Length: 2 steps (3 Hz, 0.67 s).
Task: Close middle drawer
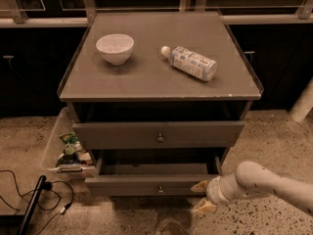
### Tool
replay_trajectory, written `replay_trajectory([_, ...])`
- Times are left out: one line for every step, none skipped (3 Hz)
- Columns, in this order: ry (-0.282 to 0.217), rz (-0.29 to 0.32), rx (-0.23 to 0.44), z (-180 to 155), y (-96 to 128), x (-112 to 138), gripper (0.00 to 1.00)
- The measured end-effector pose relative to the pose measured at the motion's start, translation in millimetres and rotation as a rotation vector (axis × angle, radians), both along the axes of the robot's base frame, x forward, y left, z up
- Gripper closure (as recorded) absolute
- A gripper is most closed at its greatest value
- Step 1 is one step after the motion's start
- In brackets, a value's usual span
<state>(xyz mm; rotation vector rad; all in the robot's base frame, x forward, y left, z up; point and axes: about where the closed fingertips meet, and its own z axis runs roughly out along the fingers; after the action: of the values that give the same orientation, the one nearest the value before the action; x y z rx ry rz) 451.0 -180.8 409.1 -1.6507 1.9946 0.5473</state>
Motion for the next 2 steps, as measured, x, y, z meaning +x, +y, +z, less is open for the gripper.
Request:
replay_trajectory([-0.083,0.035,-0.032,8,-1,52,0.65])
replay_trajectory([-0.124,0.036,-0.052,7,-6,84,0.88])
